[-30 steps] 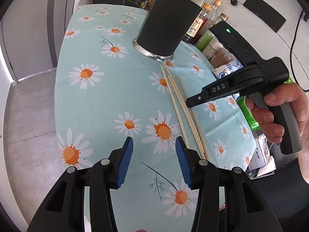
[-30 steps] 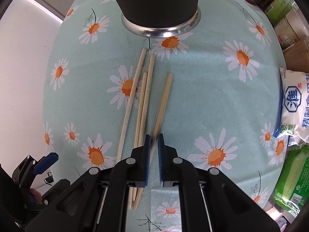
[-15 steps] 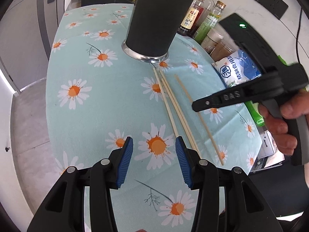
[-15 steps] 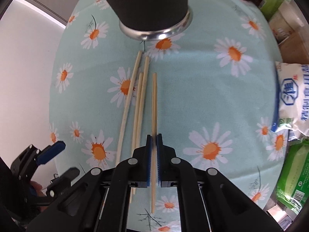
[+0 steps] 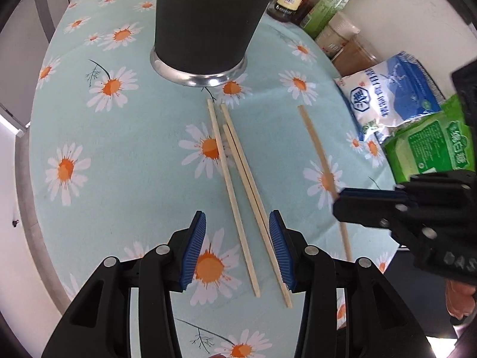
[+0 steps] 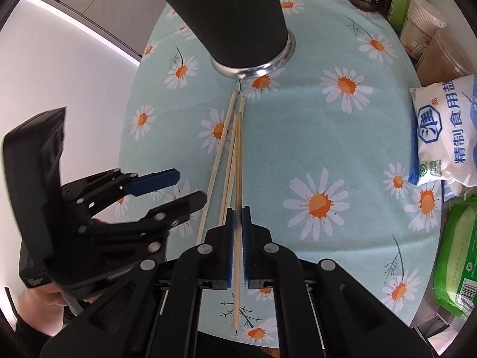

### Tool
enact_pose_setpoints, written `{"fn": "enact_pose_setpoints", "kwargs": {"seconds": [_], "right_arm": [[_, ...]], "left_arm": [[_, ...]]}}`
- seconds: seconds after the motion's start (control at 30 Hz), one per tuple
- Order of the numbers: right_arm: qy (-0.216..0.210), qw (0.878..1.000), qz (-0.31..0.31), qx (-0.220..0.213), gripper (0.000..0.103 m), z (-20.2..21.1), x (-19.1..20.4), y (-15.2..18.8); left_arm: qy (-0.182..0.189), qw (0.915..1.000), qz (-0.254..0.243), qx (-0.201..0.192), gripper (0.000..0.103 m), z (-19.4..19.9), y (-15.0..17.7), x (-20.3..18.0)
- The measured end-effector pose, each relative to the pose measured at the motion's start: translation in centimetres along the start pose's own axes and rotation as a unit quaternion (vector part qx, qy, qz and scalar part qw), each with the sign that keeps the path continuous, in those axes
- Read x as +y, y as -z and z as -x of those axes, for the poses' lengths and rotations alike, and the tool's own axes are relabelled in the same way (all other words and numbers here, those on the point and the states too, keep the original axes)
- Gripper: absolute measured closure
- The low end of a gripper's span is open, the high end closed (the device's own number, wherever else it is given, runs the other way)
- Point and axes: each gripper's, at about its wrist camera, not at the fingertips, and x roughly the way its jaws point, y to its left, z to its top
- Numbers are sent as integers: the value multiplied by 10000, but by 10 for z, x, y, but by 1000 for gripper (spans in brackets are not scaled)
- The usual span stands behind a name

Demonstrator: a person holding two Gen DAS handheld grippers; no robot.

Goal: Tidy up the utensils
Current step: 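Close the left gripper on another chopstick while the right lifts its chopstick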

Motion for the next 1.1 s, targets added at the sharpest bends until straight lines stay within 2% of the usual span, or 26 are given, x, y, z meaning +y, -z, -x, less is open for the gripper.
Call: {"fn": "enact_pose_setpoints", "kwargs": {"seconds": [0.03,0.3,0.4,0.63,0.77,0.83,0.97,1.1], "right_arm": [[-18,10000,-6,-26,97,3,0,1],[-222,9995,-54,-197,97,20,-15,-4],[-290,9993,-40,-236,97,24,-17,-6],[-376,9989,60,-256,97,29,-23,-6],[-394,9989,114,-228,97,28,-27,-6],[-425,9987,172,-238,97,29,-27,-7],[-530,9978,301,-251,97,31,-27,-8],[-603,9975,315,-185,97,26,-29,-12]], "left_arm": [[-27,10000,32,45,72,-2,-4,-2],[-320,9988,211,321,72,-18,-20,-2],[-437,9979,241,416,79,-21,-23,-2],[-600,9958,306,624,83,-38,-34,-8],[-806,9942,301,642,90,-47,-42,-17],[-855,9938,250,660,98,-49,-43,-20],[-813,9940,383,629,99,-49,-44,-18],[-920,9931,472,545,99,-47,-39,-14]]}}
